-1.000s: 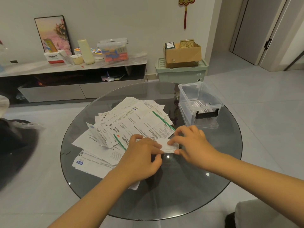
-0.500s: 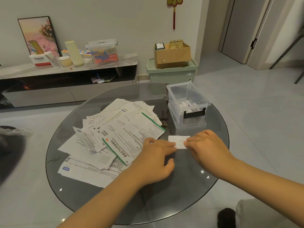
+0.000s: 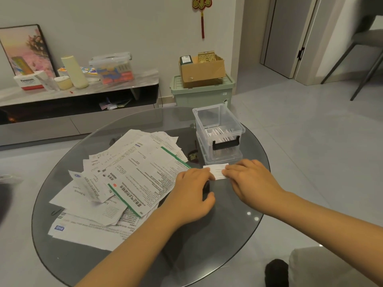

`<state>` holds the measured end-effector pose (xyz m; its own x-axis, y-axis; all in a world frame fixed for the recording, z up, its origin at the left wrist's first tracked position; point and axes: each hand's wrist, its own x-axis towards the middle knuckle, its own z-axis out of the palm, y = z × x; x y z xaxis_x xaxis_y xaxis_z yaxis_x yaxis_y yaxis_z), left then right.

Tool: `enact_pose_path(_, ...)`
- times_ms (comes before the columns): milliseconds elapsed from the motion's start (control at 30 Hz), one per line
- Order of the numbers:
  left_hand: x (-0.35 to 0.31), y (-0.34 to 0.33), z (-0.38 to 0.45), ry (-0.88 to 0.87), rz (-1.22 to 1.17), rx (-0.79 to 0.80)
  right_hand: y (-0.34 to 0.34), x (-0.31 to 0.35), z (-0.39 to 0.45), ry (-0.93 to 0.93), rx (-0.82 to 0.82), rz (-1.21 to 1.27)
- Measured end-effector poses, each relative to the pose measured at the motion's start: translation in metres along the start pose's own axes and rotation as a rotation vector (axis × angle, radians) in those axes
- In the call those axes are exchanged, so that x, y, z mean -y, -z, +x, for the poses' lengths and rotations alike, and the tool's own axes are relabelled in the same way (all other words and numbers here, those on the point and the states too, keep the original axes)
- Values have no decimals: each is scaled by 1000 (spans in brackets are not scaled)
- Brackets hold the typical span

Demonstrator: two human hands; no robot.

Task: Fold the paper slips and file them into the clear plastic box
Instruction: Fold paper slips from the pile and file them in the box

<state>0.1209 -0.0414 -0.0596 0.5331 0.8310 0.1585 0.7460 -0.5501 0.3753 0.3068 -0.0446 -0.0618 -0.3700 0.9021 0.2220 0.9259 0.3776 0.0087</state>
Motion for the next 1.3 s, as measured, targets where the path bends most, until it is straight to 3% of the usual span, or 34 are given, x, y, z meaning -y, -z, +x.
enact_pose_path(367,-5,5,7,4,76,-5,6,-13,2,-66,4,106)
enact_pose_path(533,-3,3,4,0,65,10,-2,-14,6,17,-181,-30)
enact_pose_path(733,1,-2,0,-7,69,30,-4,-13,5,32,-227,-57)
enact_pose_path(933,4,7,-3,18,11,-101,6,1,3,32,-246,44)
enact_pose_path(1133,11,21,-18,194,144,-127,2,30,8,106,-225,119)
enact_pose_path(1300,24,26,-33,488,274,95,-4,49,14,144,-167,159)
